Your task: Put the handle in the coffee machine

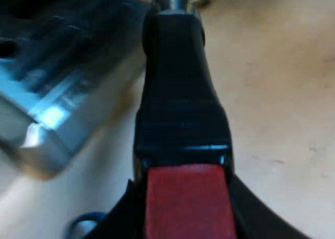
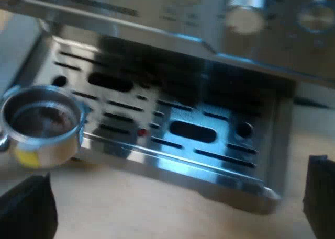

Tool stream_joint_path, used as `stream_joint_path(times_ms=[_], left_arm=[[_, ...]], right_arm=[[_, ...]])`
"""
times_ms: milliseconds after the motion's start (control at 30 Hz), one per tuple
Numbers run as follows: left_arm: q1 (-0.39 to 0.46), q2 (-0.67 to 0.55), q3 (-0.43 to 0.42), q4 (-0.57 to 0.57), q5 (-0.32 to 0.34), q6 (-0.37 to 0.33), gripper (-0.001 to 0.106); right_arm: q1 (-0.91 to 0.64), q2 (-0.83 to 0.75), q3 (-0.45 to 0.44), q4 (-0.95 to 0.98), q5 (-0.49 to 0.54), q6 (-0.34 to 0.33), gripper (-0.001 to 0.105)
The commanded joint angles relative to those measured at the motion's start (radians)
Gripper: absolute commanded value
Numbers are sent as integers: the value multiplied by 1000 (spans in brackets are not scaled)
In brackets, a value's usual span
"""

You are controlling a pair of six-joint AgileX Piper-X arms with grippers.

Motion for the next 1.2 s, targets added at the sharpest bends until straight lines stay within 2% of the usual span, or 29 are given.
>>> stream_joint_path(times_ms=[33,200,233,333,533,733,800,900,967,1167,1200], left_arm=[[43,-16,-30,-23,58,46,0],[109,1,-30,-35,94,57,0],[124,10,-30,-35,97,73,0],[154,41,-30,-35,92,130,0],[198,126,-30,-35,92,200,0],[205,189,-30,-38,102,290,0],[205,201,-30,-58,109,290,0],[205,220,-30,-98,153,272,0],[205,234,-30,-116,164,258,0],[205,283,-33,-164,169,259,0],[205,312,-36,-183,187,259,0]], right_arm=[[56,-9,57,-112,94,15,98],[119,-6,170,-283,165,16,98],[134,-1,213,-353,186,16,98],[157,9,269,-457,244,19,98],[177,68,348,-664,338,19,98],[177,164,353,-811,340,19,98],[181,189,353,-852,373,19,98],[207,226,353,-930,528,19,98],[228,248,353,-970,583,19,98],[273,335,353,-1049,586,19,98],[274,339,353,-1052,586,19,98]])
